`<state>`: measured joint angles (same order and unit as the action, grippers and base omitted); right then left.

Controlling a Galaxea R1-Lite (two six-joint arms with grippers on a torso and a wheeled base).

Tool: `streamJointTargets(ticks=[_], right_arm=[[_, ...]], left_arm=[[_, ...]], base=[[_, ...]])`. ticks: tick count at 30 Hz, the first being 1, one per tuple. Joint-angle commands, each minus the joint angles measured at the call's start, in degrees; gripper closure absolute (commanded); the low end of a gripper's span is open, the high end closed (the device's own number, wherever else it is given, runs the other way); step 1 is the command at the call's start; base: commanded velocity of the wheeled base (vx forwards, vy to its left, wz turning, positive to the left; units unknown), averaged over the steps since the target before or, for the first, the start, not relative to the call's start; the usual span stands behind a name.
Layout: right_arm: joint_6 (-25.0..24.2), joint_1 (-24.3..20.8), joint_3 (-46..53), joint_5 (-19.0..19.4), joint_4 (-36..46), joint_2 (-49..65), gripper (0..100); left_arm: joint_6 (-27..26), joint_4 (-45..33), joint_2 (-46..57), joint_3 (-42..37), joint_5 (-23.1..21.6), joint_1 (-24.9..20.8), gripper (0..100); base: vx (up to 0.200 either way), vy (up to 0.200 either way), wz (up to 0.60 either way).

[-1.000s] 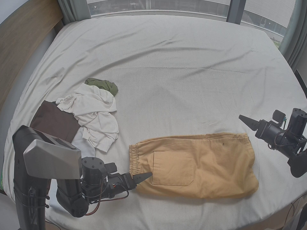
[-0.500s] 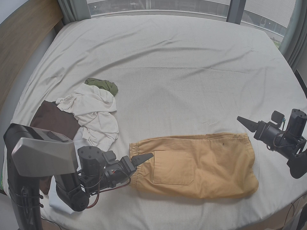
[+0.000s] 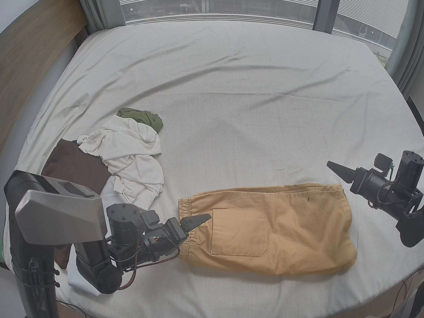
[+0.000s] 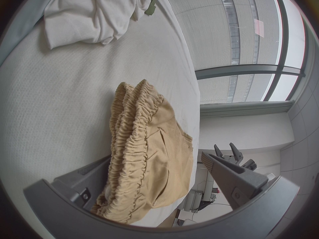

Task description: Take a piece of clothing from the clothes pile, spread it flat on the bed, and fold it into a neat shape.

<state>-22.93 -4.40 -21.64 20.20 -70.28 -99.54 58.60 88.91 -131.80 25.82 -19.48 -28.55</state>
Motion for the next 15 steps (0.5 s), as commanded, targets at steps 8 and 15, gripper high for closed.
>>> streamJointTargets(ticks=[8, 15], right_arm=[[0.0, -0.2, 0.1, 0.0, 0.0, -0.1, 0], [0.0, -0.6, 0.5, 0.0, 0.0, -0.1, 0]], left_arm=[[-0.2, 0.0, -1.3, -0.6, 0.1, 0.0, 100], [-4.5, 0.0, 0.7, -5.3, 0.1, 0.3, 100]], base=[[0.0, 0.0, 0.0], [0.0, 0.0, 0.0]])
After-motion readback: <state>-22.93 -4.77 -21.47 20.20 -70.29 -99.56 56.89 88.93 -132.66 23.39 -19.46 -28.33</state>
